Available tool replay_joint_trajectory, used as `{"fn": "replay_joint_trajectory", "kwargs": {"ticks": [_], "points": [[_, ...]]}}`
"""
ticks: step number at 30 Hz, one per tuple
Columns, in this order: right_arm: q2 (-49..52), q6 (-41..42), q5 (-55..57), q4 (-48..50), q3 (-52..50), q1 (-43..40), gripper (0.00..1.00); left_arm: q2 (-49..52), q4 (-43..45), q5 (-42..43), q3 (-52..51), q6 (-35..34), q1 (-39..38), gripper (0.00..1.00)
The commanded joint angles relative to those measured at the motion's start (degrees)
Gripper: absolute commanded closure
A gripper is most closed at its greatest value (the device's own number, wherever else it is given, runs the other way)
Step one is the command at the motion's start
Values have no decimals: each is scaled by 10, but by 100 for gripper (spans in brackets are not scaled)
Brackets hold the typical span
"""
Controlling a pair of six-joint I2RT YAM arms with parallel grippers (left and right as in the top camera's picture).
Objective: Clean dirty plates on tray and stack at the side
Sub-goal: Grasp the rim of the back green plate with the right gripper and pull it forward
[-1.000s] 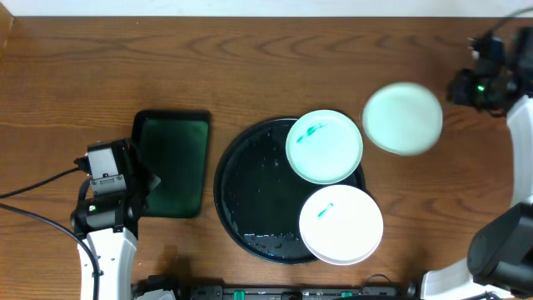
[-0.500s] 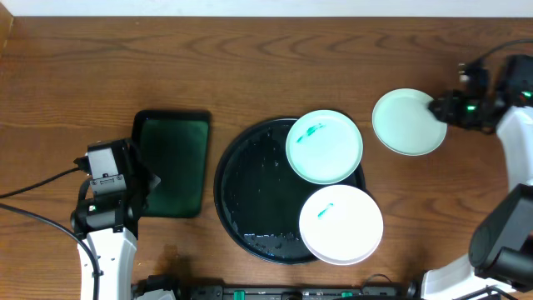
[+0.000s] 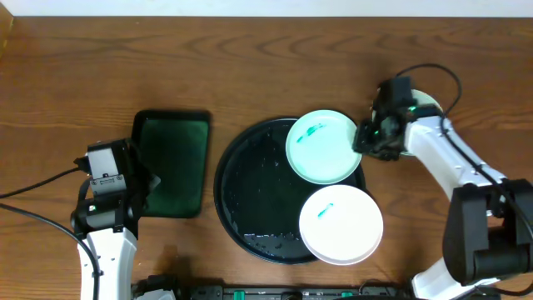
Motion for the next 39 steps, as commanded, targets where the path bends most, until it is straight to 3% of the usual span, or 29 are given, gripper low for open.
{"fn": "replay_joint_trajectory", "kwargs": {"ticks": [1, 4, 10, 15, 23, 26, 34, 39], "points": [[-3, 79, 45, 8, -12, 32, 59, 0, 0, -1, -5, 7, 3, 93], [-3, 103, 64, -1, -13, 53, 52, 0, 0, -1, -5, 7, 3, 93], [-3, 143, 67, -16, -14, 83, 48, 0, 0, -1, -5, 7, 3, 92], [-3, 168, 71, -10, -31, 101, 55, 0, 0, -1, -5, 7, 3, 92], [-3, 165, 73, 34, -51, 110, 78, 0, 0, 14, -5, 8, 3, 93], [-3, 132, 63, 49, -51, 110, 99, 0, 0, 15, -5, 8, 3, 93], [-3, -33, -64, 124, -51, 127, 99, 0, 14, 112, -5, 55, -7, 93], [-2, -69, -85, 136, -51, 153, 99, 0, 41, 205, -5, 79, -49, 93]]}}
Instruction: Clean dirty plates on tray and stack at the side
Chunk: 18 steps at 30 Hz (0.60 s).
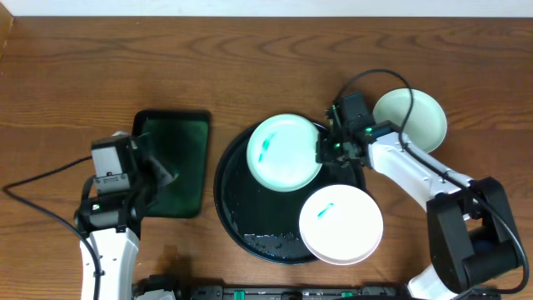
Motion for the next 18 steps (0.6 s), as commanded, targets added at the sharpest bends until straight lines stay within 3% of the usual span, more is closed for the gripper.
{"fn": "replay_joint_trajectory", "kwargs": {"ticks": [1, 5, 11, 18], "points": [[0, -59, -40, -1, -2, 25, 99, 1, 13, 78, -5, 30, -36, 93], [11, -63, -37, -3, -2, 49, 99, 13, 20, 76, -5, 22, -95, 93], [48, -58, -37, -2, -2, 61, 99, 76, 57, 77, -9, -67, -184, 93], [74, -58, -41, -3, -2, 61, 99, 193, 149, 77, -9, -123, -316, 93]]}}
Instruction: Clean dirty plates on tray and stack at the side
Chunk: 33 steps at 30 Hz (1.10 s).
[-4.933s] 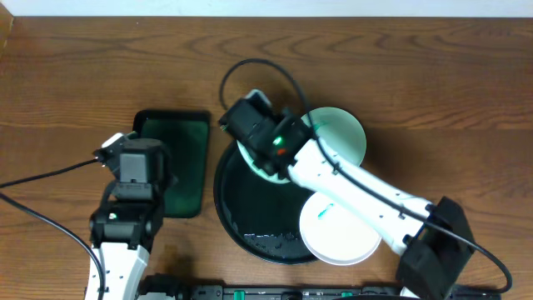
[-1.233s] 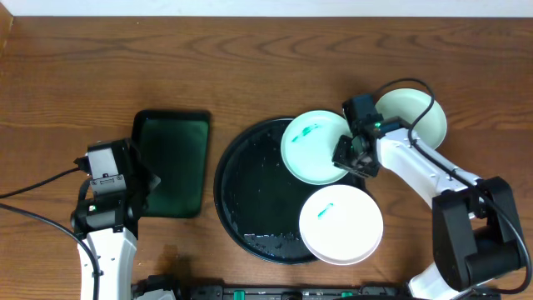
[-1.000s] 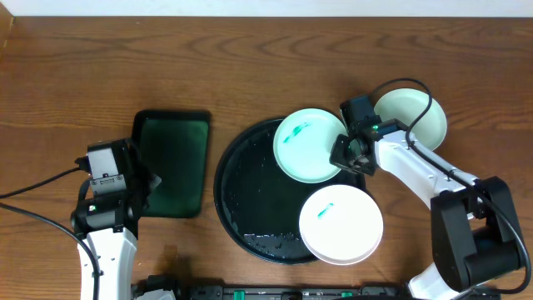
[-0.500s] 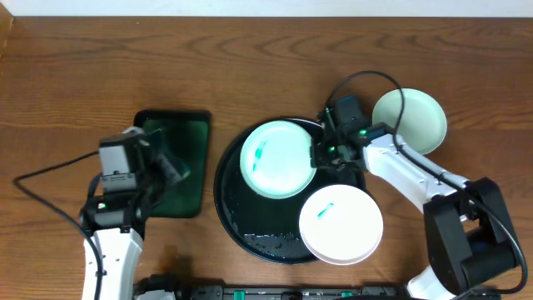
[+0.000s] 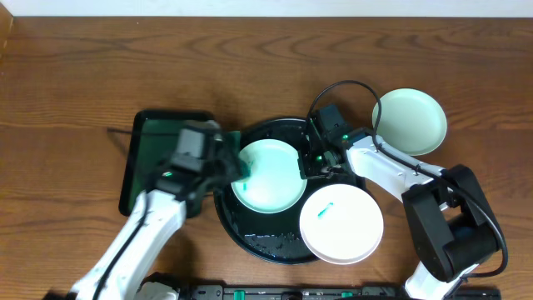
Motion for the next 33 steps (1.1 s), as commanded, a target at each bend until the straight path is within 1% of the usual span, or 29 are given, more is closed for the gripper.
{"fn": "replay_joint_trajectory", "kwargs": {"ticks": [1, 5, 9, 11, 12, 15, 16, 20, 21, 26, 28, 33], "points": [[21, -12, -2, -5, -4, 5, 99, 44, 31, 7, -8, -37, -54, 93], [21, -12, -2, -3, -3, 2, 99, 91, 70, 4, -8, -37, -104, 93], [21, -17, -2, -3, -3, 0, 99, 116, 81, -11, -8, -37, -113, 92], [21, -17, -2, -3, -3, 0, 99, 124, 81, -21, -8, -37, -113, 87], [21, -17, -2, -3, -3, 0, 99, 126, 81, -25, -8, -37, -113, 83], [21, -17, -2, -3, -3, 0, 99, 129, 81, -29, -8, -34, -113, 58], [21, -17, -2, -3, -3, 0, 99, 129, 82, -29, -8, -32, -113, 51], [21, -17, -2, -3, -3, 0, 99, 126, 95, -29, -5, 21, -112, 50], [21, -17, -2, -3, -3, 0, 99, 124, 93, -29, -2, 25, -111, 50], [21, -17, -2, -4, -3, 0, 99, 93, 94, -31, 11, 27, -110, 50], [21, -18, -2, -4, -3, 0, 99, 86, 87, -47, 11, 26, -110, 50], [21, -21, -2, -2, -3, 0, 98, 107, 74, -61, 9, 21, -117, 51]]}}
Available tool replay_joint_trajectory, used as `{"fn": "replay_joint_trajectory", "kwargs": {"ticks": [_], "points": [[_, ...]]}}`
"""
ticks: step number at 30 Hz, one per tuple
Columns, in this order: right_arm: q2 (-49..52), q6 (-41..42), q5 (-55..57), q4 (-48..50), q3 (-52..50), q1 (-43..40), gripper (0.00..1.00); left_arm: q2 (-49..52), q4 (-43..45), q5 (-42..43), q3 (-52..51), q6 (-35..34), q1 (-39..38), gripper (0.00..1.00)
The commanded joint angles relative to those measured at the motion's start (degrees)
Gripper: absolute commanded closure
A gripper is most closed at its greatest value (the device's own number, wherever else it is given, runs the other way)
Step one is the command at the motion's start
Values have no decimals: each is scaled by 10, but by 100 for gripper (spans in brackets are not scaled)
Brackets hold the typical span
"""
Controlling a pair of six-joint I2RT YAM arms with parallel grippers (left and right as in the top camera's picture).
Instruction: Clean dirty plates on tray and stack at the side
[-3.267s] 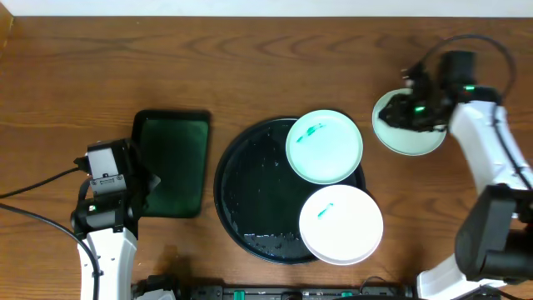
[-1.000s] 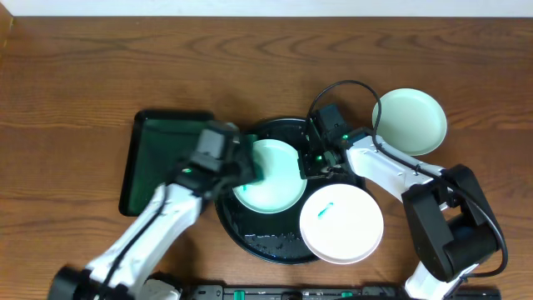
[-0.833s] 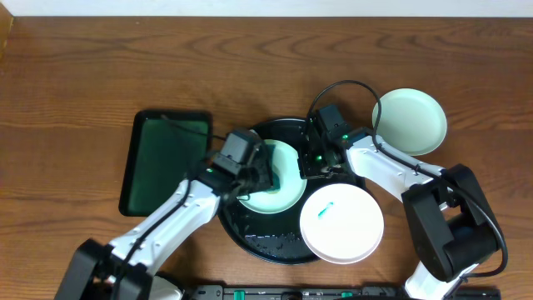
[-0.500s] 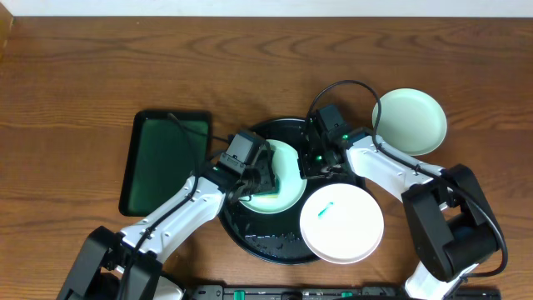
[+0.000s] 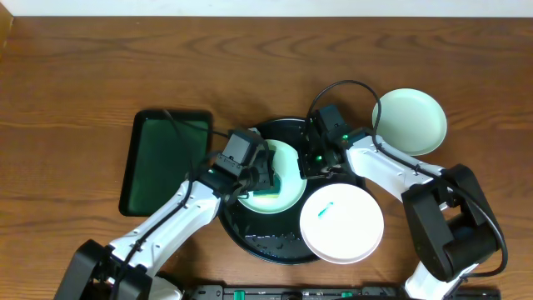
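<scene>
A mint-green plate (image 5: 287, 185) lies on the left half of the round black tray (image 5: 250, 233). My left gripper (image 5: 260, 175) is down over the plate's middle, shut on a green sponge (image 5: 268, 193) that rests on the plate. It hides any mark on the plate. My right gripper (image 5: 311, 163) is shut on the plate's right rim. A white plate (image 5: 346, 227) with a teal smear (image 5: 325, 210) sits on the tray's lower right. A second mint-green plate (image 5: 410, 122), with no marks showing, rests on the table at the right.
A dark green rectangular tray (image 5: 158, 162) lies on the table to the left of the black tray. The right arm's cable loops above the tray's upper right. The left arm stretches from the front left across the tray's left rim.
My left gripper has moved right from the mint plate's left edge to over its middle, sponge down on it. The right gripper and the plate have not moved.
First the right gripper held the smeared mint plate at the tray's upper right, and the left gripper waited by the green tray. Then the plate was further left, uncovering a clean mint plate on the table. The left gripper then reached the plate and now sits on it.
</scene>
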Motion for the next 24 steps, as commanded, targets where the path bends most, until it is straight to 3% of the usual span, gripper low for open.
{"fn": "replay_joint_trajectory", "kwargs": {"ticks": [1, 8, 10, 13, 17, 24], "points": [[21, -17, 0, -4, -3, 0, 98, 21, 0, -19, 9, 6, -7, 54], [21, -17, 0, -5, -3, 0, 98, 59, 17, -20, 9, 2, -23, 59], [21, -17, 0, -5, -3, 0, 98, 65, 19, -19, 9, 2, -25, 66], [21, -17, 0, -5, -3, 0, 98, 68, 19, -20, 9, 2, -25, 92], [21, -17, 0, -5, -3, 0, 99, 67, 15, -56, 9, 2, -25, 92], [21, -17, 5, -7, -3, 0, 99, 67, -85, -257, 9, 2, -18, 93]]}}
